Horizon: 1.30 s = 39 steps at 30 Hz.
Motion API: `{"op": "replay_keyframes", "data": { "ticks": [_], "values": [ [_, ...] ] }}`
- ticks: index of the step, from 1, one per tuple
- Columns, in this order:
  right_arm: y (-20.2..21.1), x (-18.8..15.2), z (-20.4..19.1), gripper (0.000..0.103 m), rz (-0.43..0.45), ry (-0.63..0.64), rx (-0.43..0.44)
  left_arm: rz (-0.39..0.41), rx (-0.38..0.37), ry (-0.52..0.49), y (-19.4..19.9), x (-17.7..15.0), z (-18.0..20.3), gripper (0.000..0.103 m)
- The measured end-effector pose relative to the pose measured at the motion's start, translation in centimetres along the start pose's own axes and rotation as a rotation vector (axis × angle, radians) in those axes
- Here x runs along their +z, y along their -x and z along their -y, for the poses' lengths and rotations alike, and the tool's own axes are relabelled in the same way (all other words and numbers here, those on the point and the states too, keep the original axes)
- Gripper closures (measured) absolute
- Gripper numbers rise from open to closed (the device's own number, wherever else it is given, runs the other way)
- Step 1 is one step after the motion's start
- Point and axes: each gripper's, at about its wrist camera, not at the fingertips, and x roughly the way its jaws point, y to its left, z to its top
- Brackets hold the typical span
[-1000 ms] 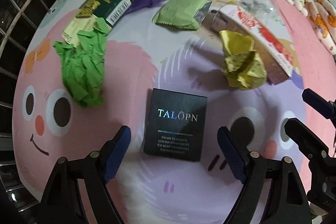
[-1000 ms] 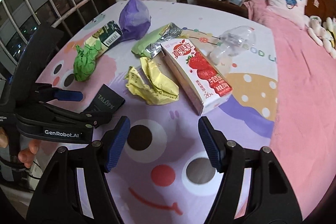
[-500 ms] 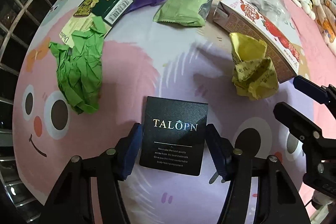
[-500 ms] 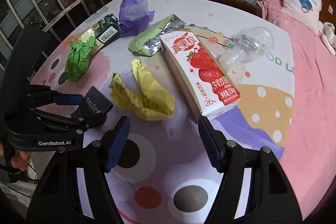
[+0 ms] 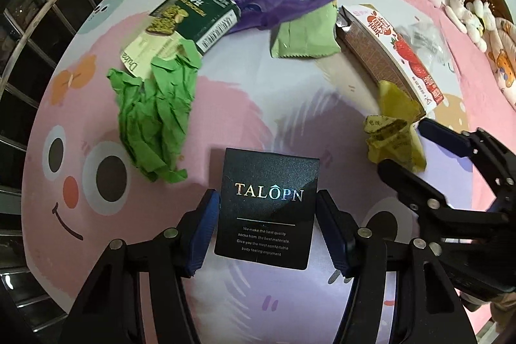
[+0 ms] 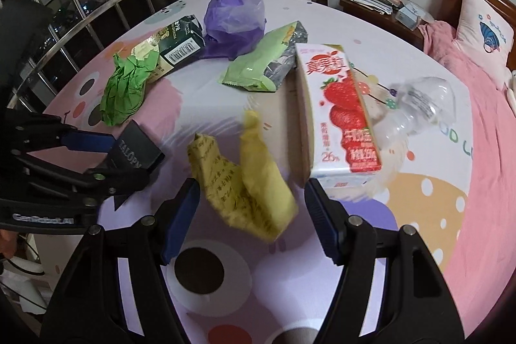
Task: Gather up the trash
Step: 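Grasp the yellow crumpled paper bag with the right gripper, then carry the black card and yellow paper bag over the bin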
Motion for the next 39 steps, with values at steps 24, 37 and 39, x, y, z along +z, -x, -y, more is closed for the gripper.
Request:
{"op": "replay_keyframes", "data": {
  "ticks": [24,37,39],
  "values": [
    [4.4,-2.4,-1.6,0.068,0.023,-0.247,0.088,0.050,-0.076,0.013,6.3,-3.9,-5.1,0.042],
    [13.0,-6.6,-10.4,0.068,0.105,-0.384,-0.003,0.139,-0.157,-0.158,14.7,-10.1,-9.3,0.042],
    [14.2,-7.5,-12.4,0.067,0.124,-0.437,-0.007,0.160,-0.169,-0.197,16.1,-11.5,-10.4,0.042]
  ]
}}
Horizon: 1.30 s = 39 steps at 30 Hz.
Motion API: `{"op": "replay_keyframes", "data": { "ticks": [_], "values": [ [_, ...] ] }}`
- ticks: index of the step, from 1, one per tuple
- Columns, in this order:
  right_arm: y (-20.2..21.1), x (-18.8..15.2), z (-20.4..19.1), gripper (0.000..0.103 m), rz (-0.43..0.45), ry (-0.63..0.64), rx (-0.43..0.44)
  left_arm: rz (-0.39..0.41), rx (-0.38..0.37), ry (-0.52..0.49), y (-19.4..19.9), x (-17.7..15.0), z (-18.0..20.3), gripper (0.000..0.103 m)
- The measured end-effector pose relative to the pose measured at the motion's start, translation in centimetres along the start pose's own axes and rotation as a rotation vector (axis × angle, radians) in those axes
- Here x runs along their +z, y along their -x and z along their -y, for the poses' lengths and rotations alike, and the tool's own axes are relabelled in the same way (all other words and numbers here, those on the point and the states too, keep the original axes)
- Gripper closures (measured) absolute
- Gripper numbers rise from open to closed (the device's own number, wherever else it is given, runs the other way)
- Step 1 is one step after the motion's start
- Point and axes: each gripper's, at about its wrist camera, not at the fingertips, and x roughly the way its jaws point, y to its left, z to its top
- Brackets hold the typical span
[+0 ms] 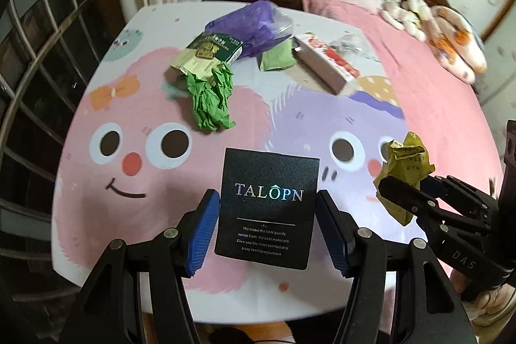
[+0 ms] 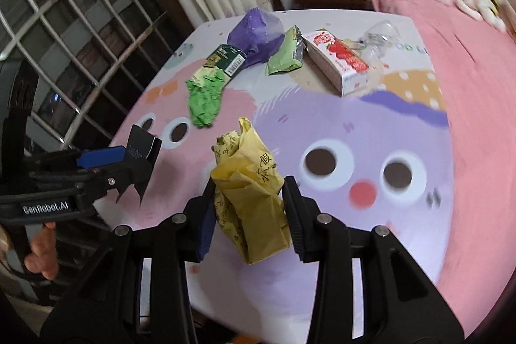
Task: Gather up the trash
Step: 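Carry the black card and yellow paper bag over the bin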
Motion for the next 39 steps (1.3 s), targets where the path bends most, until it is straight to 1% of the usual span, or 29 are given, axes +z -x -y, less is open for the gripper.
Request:
{"op": "replay_keyframes", "data": {
  "ticks": [3,9,15,20,26,30,35,39],
  "values": [
    [1.6,-2.4,-2.6,0.067,0.020,-0.048,-0.018,0.023,-0.018,-0.039,2.4,-2.0,-1.1,0.042],
    [4.1,-7.1,-8.3,0.067,0.036,-0.083,-0.064,0.046,-0.061,-0.087,6.3,-6.9,-4.4,0.042],
    [6.4,-12.0,-12.8,0.067,0.068,-0.124,-0.111,0.038,-0.095,-0.143,8.6,-11.2,-6.9,0.042],
    [7.2,-15.5,-15.0,0.067,0.058,-0.160,-0.141,0.019,-0.115,-0.202,9.5,-14.2,-8.1,0.042],
    [7.8,-18.4,-15.8,0.067,0.030,-0.174,-0.175,-0.029,-0.134,-0.254,8.6,-16.6,-7.6,0.042],
    [7.9,-19.6,-14.8,0.067,0.009,-0.206,-0.185,-0.069,-0.142,-0.272,7.5,-17.9,-6.3,0.042],
    [7.7,-20.5,-13.3,0.067,-0.022,-0.206,-0.185,-0.089,-0.133,-0.261,6.5,-18.6,-5.2,0.042],
    [6.9,-21.2,-11.9,0.067,-0.065,-0.198,-0.174,-0.123,-0.119,-0.239,5.1,-19.7,-3.9,0.042]
  ]
}}
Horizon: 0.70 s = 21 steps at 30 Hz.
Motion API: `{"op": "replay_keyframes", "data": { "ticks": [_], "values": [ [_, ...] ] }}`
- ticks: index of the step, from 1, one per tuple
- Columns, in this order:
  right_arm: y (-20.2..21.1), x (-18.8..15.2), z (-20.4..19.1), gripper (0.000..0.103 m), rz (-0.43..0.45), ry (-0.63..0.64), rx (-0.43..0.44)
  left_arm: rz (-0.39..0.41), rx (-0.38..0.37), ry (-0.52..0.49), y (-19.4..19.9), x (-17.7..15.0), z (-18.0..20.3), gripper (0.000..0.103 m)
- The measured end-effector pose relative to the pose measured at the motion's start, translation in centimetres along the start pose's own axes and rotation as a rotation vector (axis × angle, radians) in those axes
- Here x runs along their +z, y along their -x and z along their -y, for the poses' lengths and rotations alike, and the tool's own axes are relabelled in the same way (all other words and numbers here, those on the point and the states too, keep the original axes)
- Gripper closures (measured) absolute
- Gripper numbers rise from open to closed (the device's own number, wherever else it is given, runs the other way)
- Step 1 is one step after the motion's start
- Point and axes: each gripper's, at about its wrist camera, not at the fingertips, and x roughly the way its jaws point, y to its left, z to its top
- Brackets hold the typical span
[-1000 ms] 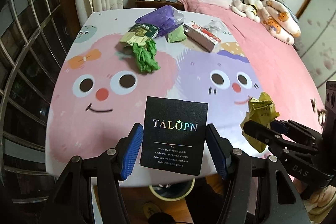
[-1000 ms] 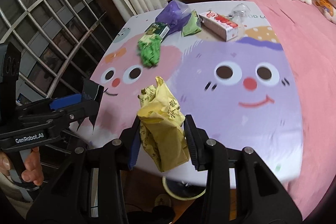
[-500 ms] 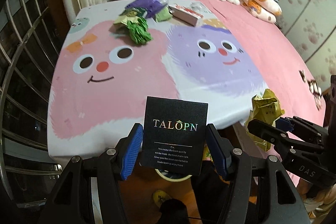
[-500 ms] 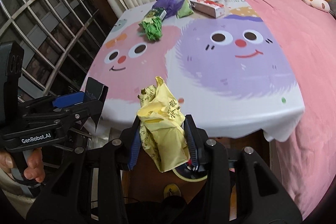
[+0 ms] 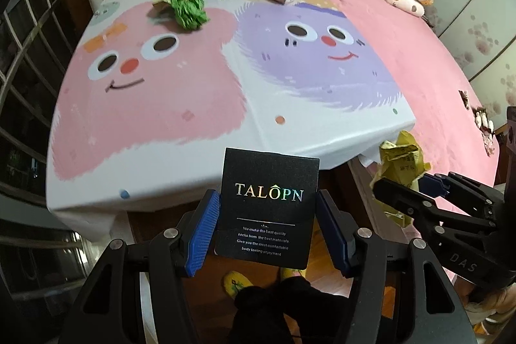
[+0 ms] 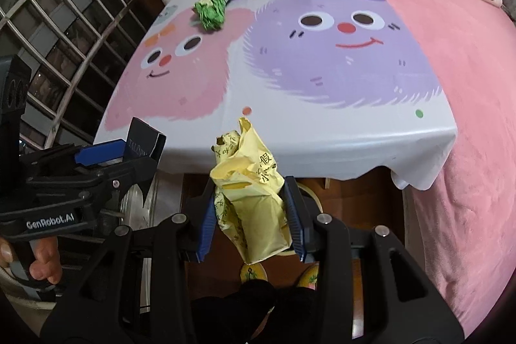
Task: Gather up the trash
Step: 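Carry the black card and yellow paper bag over the bin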
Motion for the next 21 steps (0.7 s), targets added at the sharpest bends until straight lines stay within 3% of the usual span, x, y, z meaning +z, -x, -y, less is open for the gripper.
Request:
{"op": "replay_keyframes", "data": {
  "ticks": [8,21],
  "values": [
    [-5.1,-2.4,3.7,0.067,-0.088,-0.002,0.012,-0.078,0.029,0.013,-6.0,-2.7,2.5,0.042],
    [-17.6,-8.8,9.2,0.067,-0.202,-0.045,0.018,-0.178,0.077,0.058,-19.3,-6.8,2.7,0.042]
  ]
}}
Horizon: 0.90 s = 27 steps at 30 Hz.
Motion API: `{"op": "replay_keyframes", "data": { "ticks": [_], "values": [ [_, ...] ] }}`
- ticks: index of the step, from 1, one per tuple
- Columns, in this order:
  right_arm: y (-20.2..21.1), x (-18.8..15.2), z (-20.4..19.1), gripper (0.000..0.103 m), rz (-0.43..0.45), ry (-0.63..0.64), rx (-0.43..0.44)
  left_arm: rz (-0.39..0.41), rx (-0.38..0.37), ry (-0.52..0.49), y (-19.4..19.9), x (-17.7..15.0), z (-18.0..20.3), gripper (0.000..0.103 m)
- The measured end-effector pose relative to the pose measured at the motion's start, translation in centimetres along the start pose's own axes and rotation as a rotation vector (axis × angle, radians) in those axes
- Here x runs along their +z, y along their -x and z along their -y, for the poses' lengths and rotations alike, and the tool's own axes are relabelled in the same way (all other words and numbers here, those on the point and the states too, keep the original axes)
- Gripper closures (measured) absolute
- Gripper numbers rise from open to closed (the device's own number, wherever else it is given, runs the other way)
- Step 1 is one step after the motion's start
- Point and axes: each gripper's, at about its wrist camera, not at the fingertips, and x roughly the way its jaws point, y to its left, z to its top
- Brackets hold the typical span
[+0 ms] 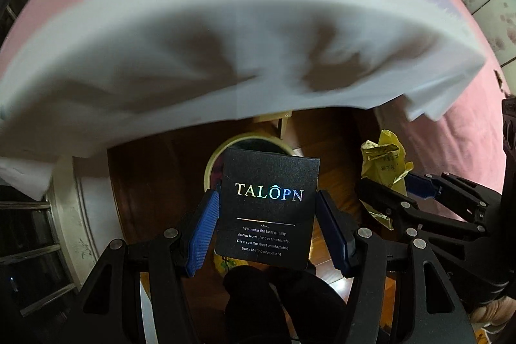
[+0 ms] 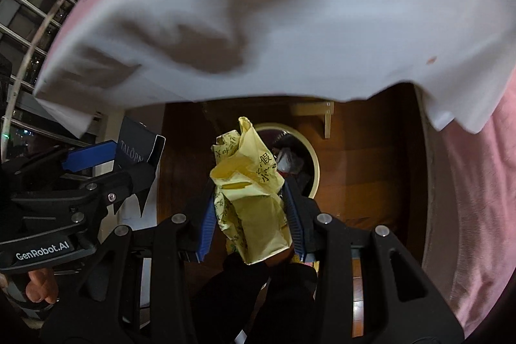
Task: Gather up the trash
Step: 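Carry the black card and yellow paper bag over the bin, then open the left gripper to drop the card while the right drops the yellow bag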
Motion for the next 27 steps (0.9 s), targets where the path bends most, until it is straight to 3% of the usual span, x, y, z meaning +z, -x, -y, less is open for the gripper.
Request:
{"op": "replay_keyframes", "data": {
  "ticks": [11,20,22,24,25,27],
  "values": [
    [-10.0,-1.5,4.5,0.067,-0.014,-0.054,0.001,-0.008,0.009,-0.028,-11.2,0.7,1.6,0.042],
    [-15.7,-2.4,5.8,0.067,-0.027,-0.072,-0.018,0.008,0.015,-0.009,-15.9,-0.4,-0.7,0.041],
    [-16.5,-2.6,5.8,0.067,-0.030,-0.070,-0.018,0.010,0.010,0.001,-16.5,-0.6,-1.2,0.038],
    [-16.9,-2.7,5.8,0.067,-0.035,-0.068,-0.020,0.008,0.014,0.001,-17.2,-1.0,-1.9,0.018],
    [-17.1,-2.8,5.6,0.067,-0.036,-0.067,-0.019,0.008,0.012,0.001,-17.4,-1.2,-2.2,0.014],
    [-17.5,-2.8,5.5,0.067,-0.035,-0.062,-0.021,0.014,0.014,0.006,-17.5,-1.5,-2.6,0.013]
  ]
}}
